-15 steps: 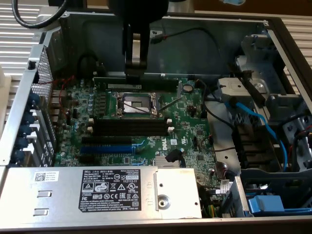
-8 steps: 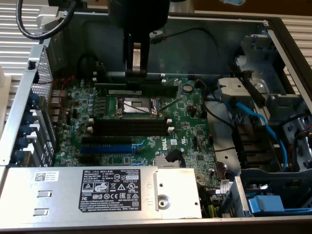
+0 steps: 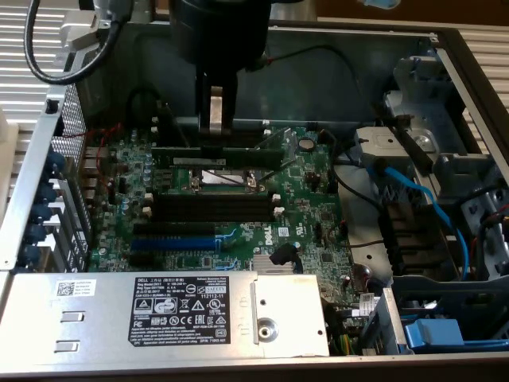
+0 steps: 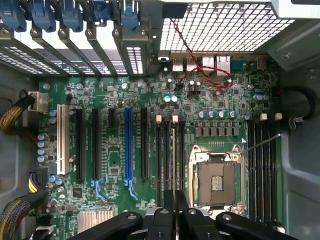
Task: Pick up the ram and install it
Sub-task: 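Insert the ram into the slot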
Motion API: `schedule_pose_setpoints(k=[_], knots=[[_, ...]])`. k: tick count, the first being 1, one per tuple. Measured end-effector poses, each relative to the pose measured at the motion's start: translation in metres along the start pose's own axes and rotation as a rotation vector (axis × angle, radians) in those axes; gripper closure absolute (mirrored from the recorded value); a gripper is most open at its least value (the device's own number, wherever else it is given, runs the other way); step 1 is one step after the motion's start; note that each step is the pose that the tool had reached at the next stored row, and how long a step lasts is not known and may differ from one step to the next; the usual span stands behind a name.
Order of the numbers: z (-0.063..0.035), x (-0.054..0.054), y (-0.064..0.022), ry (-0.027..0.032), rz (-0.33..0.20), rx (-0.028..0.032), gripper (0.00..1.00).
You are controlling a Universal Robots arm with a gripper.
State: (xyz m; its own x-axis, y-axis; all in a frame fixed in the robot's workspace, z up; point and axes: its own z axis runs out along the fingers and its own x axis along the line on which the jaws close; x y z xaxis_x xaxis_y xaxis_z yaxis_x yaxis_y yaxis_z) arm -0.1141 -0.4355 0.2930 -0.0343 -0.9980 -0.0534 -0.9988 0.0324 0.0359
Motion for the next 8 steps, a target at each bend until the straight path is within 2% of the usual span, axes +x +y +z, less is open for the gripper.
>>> schedule_pose_setpoints(k=[5,8], knots=[[0.0089,0.002,-0.0004,0.0001,0.000,0.0015,0.87],[0.0132,0.004,-0.0005,-0.0002,0.000,0.0054,0.87]])
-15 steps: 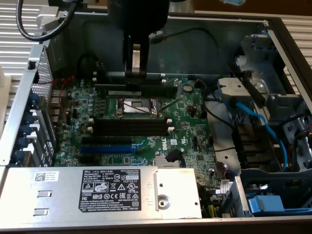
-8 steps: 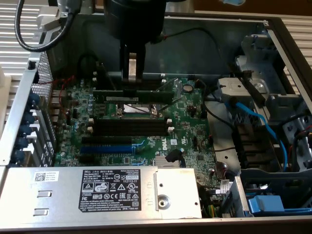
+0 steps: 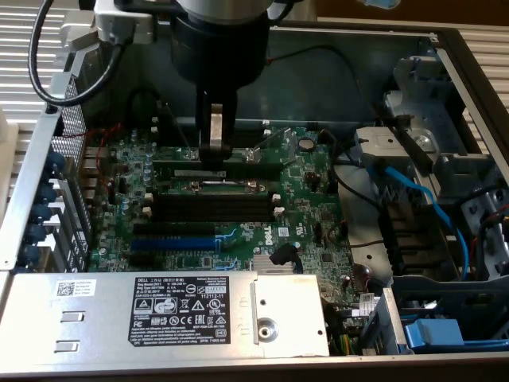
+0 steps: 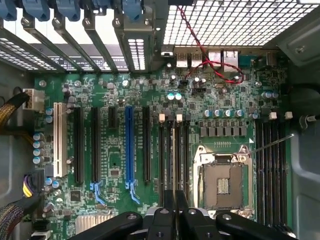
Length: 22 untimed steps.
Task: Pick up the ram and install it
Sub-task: 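Insert the ram into the slot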
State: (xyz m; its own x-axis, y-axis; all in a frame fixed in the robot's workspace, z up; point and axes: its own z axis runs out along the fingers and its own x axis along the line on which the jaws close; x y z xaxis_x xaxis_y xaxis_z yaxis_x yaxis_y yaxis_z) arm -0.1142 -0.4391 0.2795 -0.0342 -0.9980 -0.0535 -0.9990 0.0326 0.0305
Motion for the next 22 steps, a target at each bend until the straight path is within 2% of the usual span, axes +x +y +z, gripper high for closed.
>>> schedule_pose_setpoints(k=[2,4,6,7,14,16,19,22], knots=[[0.0019,0.000,-0.0001,0.0004,0.000,0.0068,0.87],[0.0030,0.001,0.0018,0.0033,-0.001,0.0200,0.87],[0.0038,0.001,0.0047,0.0073,-0.002,0.0368,0.87],[0.0045,0.001,0.0058,0.0091,-0.002,0.0431,0.87],[0.0161,0.002,0.0063,0.0101,-0.002,0.0444,0.87],[0.0180,0.002,0.0070,0.0125,-0.002,0.0445,0.87],[0.0209,0.002,0.0072,0.0208,-0.002,0.0447,0.87],[0.0217,0.001,0.0084,0.0222,-0.003,0.0448,0.87]])
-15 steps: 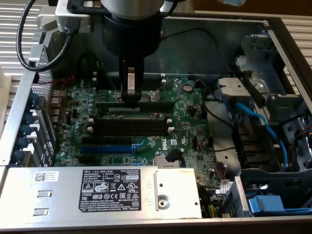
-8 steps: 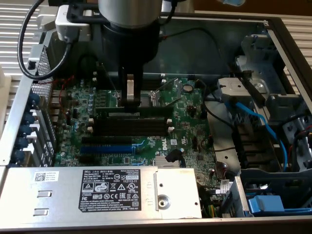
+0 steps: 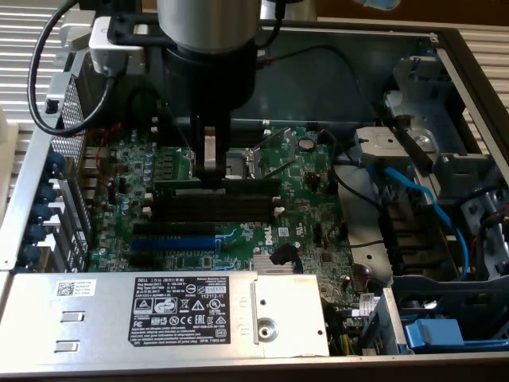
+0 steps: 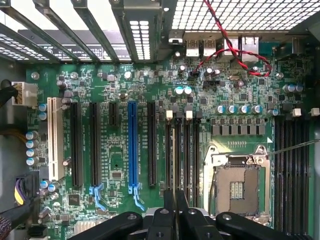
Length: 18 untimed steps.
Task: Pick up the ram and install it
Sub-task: 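Insert the ram into the slot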
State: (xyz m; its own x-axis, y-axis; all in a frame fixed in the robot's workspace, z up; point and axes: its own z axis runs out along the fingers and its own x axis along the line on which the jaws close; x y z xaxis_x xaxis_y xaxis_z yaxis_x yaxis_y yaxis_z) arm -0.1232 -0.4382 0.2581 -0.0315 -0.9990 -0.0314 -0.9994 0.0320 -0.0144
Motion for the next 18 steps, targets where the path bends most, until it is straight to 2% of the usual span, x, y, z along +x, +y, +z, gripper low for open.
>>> schedule_pose_setpoints(k=[4,12,18], knots=[[0.0011,-0.0006,0.0010,0.0004,-0.002,-0.0003,0.87],[0.0065,-0.0022,0.0046,0.0059,-0.017,-0.0011,0.87],[0.0071,-0.0013,0.0022,0.0058,-0.024,-0.0084,0.87]])
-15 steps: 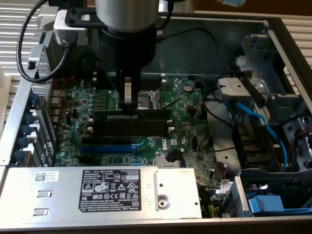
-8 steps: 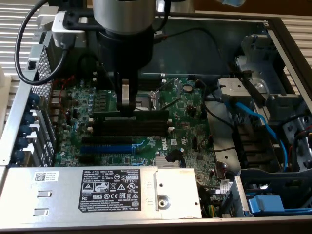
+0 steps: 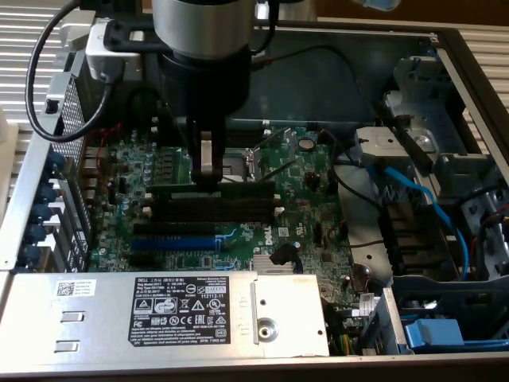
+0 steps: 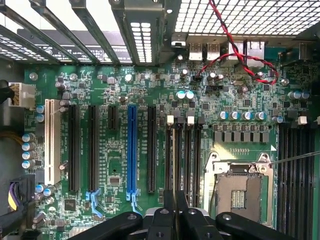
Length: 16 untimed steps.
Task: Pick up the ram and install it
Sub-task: 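Insert the ram into the slot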
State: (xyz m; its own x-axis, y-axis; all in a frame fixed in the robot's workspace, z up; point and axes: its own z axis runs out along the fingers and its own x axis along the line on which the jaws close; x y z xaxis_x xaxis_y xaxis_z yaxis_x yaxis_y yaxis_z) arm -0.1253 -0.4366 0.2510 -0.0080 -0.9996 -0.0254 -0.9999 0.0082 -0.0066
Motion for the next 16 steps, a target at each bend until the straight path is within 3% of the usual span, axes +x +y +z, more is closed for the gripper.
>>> schedule_pose_setpoints(k=[10,16], knots=[[0.0051,0.0011,-0.0004,0.0001,0.000,-0.0004,0.87],[0.0066,0.0024,-0.0004,0.0002,0.000,-0.0054,0.87]])
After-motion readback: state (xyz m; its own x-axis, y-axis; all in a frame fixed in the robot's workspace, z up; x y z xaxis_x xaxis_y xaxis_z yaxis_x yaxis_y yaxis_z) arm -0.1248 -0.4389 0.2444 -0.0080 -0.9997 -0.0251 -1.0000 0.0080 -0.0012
